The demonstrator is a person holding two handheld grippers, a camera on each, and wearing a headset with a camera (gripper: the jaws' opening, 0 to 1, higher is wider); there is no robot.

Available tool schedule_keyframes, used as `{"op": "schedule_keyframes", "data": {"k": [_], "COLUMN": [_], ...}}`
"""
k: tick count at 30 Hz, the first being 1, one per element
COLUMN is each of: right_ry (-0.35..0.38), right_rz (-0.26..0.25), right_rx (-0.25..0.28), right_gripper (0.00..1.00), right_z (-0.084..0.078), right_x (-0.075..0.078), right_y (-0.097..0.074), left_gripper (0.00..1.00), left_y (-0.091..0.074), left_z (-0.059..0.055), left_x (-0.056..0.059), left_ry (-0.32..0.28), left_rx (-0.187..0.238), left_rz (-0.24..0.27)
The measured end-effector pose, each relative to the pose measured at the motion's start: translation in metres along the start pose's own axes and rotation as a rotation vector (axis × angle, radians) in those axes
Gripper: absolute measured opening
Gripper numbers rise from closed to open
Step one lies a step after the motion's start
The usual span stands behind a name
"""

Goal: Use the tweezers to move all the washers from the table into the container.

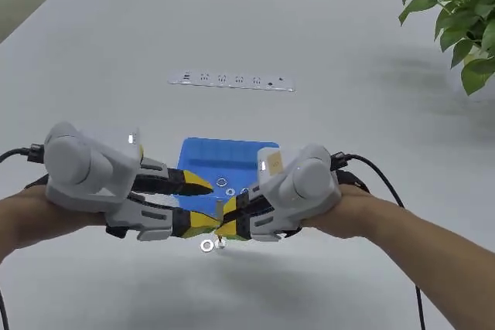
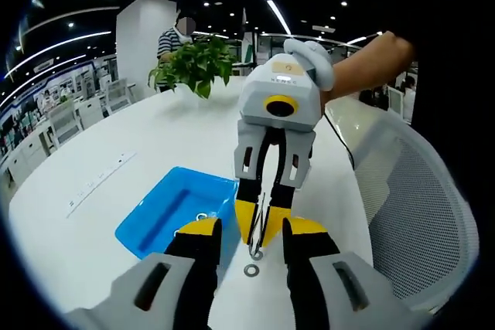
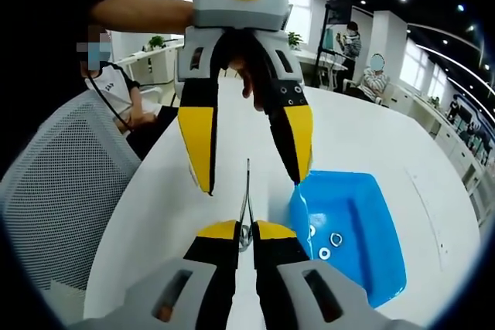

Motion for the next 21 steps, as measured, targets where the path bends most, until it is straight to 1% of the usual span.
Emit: {"op": "schedule_keyframes", "data": {"k": [2,5,7,9,12,14,16,18,21], "right_ry": [-0.003,-0.006,-0.006,-0.004,0.0,0.0,-0.005,-0.014,-0.013], "right_rz": [-0.003,-0.004,-0.004,-0.004,-0.003,-0.002,-0.005,-0.005,-0.011], "right_rx": [0.003,0.006,0.009,0.012,0.014,0.012,0.011,0.005,0.013], "right_gripper": [0.08,0.08,0.08,0.08,0.08,0.08,0.08,0.08,0.08], "right_z": [0.003,0.007,0.01,0.012,0.014,0.017,0.019,0.022,0.026], "right_x": [0.0,0.0,0.0,0.001,0.001,0.002,0.003,0.004,0.008], "right_y": [-0.003,-0.007,-0.01,-0.012,-0.015,-0.018,-0.021,-0.025,-0.031], "left_gripper": [0.48,0.55,0.62,0.65,0.74,0.76,0.79,0.83,0.86], "left_y": [-0.003,-0.007,-0.009,-0.012,-0.014,-0.015,-0.016,-0.018,-0.019], "left_z": [-0.002,-0.002,-0.003,-0.003,-0.003,-0.003,-0.003,-0.004,-0.004], "left_x": [-0.001,-0.002,-0.003,-0.004,-0.004,-0.003,-0.003,-0.002,-0.002], "left_ry": [-0.01,-0.039,-0.061,-0.072,-0.099,-0.102,-0.114,-0.128,-0.128], "left_rx": [0.007,0.018,0.023,0.033,0.044,0.05,0.047,0.054,0.065], "left_rz": [0.02,0.038,0.055,0.066,0.082,0.087,0.092,0.097,0.107]}}
Point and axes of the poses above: the centre of the closed fingertips' face, and the gripper's own axes: y roughly forward along the fingers, x roughly to its right, z roughly out of its top, the point moved 8 cm from there along -y, roughly backward along the fingers, and after that the axes turned 7 degrees about z, right-handed, at the moved point
